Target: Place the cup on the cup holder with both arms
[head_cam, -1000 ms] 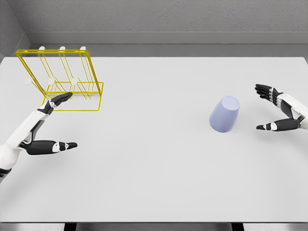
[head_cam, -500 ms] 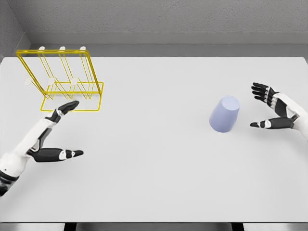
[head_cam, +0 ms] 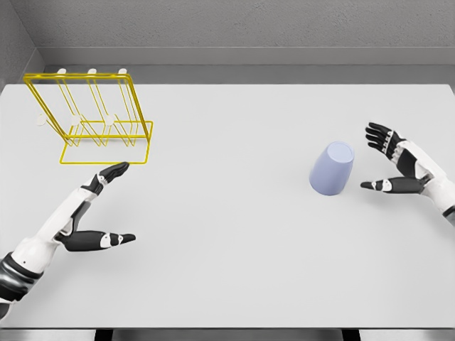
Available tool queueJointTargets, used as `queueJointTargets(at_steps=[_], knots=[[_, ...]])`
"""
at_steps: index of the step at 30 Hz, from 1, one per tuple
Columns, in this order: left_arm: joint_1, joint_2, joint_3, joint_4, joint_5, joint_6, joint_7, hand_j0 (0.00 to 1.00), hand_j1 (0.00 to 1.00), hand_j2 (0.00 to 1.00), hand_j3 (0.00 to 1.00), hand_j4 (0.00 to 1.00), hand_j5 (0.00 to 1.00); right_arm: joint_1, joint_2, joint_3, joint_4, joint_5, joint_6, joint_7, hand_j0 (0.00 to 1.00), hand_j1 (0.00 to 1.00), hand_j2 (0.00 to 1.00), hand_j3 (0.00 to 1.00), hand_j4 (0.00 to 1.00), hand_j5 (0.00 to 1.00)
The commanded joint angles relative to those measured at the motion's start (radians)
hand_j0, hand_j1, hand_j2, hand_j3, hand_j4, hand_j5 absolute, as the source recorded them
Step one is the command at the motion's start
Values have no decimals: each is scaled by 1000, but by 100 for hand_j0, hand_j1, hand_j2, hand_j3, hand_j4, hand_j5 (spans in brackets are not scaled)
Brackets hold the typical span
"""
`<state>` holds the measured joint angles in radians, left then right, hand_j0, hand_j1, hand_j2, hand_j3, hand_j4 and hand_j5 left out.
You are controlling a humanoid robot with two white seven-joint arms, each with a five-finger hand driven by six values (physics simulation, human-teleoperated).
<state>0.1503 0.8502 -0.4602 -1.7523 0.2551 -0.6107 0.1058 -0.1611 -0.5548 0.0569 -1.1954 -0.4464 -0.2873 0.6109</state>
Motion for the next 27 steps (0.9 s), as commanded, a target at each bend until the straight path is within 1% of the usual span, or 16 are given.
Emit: queueJointTargets(at_steps=[1, 4, 6, 10, 18, 22, 23, 24, 27], knots=[[2, 7, -2, 0, 3, 0, 0, 100, 100, 100, 100, 100, 100, 0, 7, 0, -3, -5, -9, 0, 100, 100, 100, 100, 100, 100], [9, 7, 1, 0, 3, 0, -5, 100, 100, 100, 100, 100, 100, 5, 12, 9, -10, 0, -12, 0, 100, 100, 100, 100, 100, 100], [12, 7, 2, 0, 3, 0, -17, 100, 100, 100, 100, 100, 100, 9, 39, 9, -10, 2, -13, 0, 100, 100, 100, 100, 100, 100], [11, 9, 2, -1, 3, 0, -15, 100, 100, 100, 100, 100, 100, 20, 45, 11, -26, 2, -21, 0, 100, 100, 100, 100, 100, 100], [2, 10, 0, 0, 0, 0, -14, 100, 100, 100, 100, 100, 100, 18, 70, 14, -29, 5, -24, 0, 100, 100, 100, 100, 100, 100], [8, 9, 0, 0, 0, 0, -14, 100, 100, 100, 100, 100, 100, 18, 70, 21, -30, 5, -24, 0, 100, 100, 100, 100, 100, 100], [9, 9, -2, 0, -2, 0, -14, 100, 100, 100, 100, 100, 100, 18, 70, 23, -32, 5, -24, 0, 100, 100, 100, 100, 100, 100], [9, 7, -2, 0, -28, 0, -12, 100, 100, 100, 100, 100, 100, 18, 70, 23, -36, 5, -24, 0, 100, 100, 100, 100, 100, 100], [9, 4, -2, 0, -30, 0, -12, 100, 100, 100, 100, 100, 100, 18, 84, 24, -39, 5, -24, 0, 100, 100, 100, 100, 100, 100]])
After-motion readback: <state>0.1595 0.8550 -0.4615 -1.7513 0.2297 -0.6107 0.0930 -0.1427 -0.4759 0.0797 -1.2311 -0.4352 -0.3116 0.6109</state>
